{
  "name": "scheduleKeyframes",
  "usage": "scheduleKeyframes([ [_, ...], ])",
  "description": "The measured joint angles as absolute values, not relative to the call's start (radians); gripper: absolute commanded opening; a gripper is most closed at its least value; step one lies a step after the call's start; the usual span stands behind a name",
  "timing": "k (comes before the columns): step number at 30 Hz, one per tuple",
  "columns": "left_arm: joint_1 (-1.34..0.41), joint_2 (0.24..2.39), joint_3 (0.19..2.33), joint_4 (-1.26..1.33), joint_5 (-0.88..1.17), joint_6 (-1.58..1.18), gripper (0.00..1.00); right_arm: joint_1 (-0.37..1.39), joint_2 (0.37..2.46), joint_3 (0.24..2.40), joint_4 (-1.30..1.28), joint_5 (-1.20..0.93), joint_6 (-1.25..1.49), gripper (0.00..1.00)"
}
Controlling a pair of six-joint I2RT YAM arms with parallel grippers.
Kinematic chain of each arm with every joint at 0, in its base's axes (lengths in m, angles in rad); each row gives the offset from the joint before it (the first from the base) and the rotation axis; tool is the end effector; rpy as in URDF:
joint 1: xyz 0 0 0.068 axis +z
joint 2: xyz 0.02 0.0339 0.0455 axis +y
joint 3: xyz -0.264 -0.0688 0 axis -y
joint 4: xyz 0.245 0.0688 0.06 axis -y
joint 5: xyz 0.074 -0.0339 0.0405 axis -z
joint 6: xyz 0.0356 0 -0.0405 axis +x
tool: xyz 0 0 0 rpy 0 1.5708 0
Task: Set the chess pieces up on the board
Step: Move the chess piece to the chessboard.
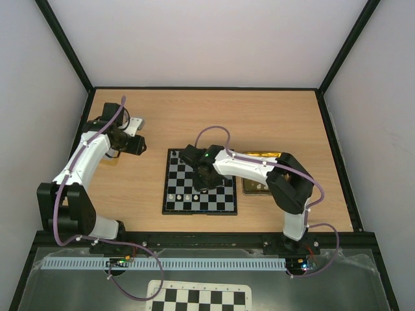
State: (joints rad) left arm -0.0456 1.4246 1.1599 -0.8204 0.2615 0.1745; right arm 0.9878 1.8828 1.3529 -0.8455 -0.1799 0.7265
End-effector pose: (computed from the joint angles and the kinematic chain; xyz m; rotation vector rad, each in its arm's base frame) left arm 0.2836 -0.0222 0.2726 0.3734 2.6003 -0.3027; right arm 0.1950 0.3073 0.1857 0.4319 -3.0760 -0.4135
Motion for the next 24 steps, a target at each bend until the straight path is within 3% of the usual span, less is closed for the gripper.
scheduleKeyframes([
  [24, -0.046, 1.420, 1.158, -0.819, 0.262, 0.171, 0.47, 1.045, 1.812, 1.292, -0.859, -0.182, 0.776, 0.06],
])
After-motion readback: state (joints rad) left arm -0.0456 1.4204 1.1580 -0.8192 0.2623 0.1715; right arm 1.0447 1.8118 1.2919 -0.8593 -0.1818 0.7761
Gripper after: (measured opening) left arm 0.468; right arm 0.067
